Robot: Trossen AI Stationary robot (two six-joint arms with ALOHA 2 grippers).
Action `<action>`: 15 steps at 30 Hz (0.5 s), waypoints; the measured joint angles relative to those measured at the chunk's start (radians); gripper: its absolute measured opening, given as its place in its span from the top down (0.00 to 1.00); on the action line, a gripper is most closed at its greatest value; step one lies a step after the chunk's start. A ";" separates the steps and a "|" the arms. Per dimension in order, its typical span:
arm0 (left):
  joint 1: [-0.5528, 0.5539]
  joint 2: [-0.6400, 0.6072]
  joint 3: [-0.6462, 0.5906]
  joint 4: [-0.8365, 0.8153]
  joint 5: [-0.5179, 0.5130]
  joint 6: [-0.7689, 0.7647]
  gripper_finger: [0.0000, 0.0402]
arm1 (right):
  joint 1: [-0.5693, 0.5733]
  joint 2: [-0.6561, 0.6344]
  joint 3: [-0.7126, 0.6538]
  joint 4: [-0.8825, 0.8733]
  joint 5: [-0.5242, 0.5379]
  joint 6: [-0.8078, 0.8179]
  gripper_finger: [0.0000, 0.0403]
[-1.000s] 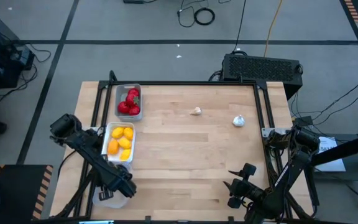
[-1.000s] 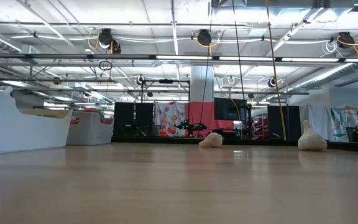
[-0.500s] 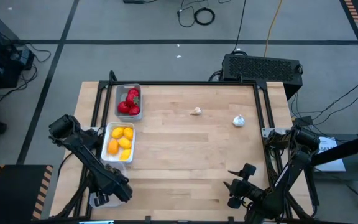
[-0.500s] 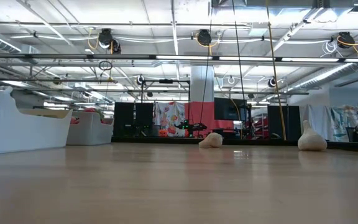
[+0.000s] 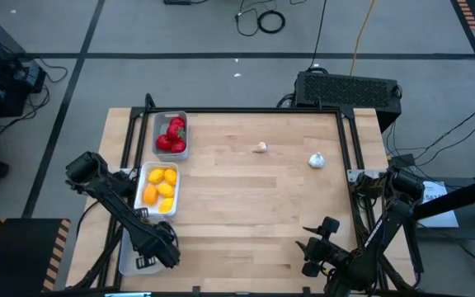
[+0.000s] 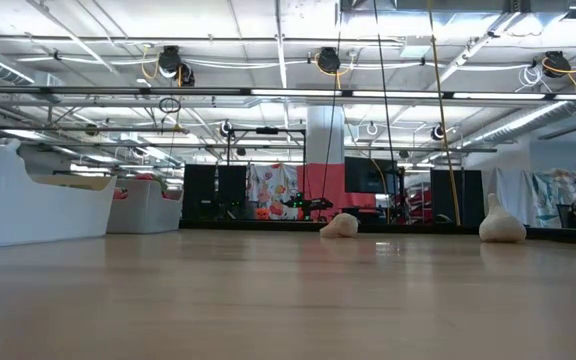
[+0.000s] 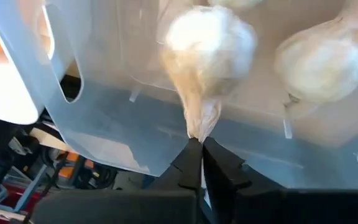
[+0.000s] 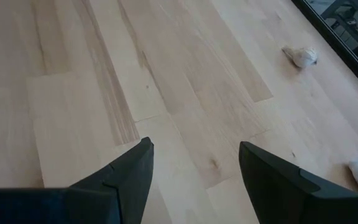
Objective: Sort produce into baskets
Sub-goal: Put the garlic into the transparent bin
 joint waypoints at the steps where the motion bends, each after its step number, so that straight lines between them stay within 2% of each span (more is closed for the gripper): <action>1: 0.000 0.000 0.000 0.000 -0.005 0.001 0.94 | 0.000 0.000 0.000 0.000 0.000 0.000 0.44; 6: 0.000 0.000 0.000 -0.020 -0.006 0.001 0.80 | 0.000 0.000 0.000 0.000 0.000 -0.001 0.44; 10: 0.015 -0.001 0.002 -0.049 0.040 0.001 0.70 | 0.000 0.000 0.000 0.000 0.000 -0.002 0.44; 15: 0.059 -0.013 0.060 -0.049 0.031 0.059 0.65 | 0.000 0.000 0.000 0.000 0.000 -0.002 0.44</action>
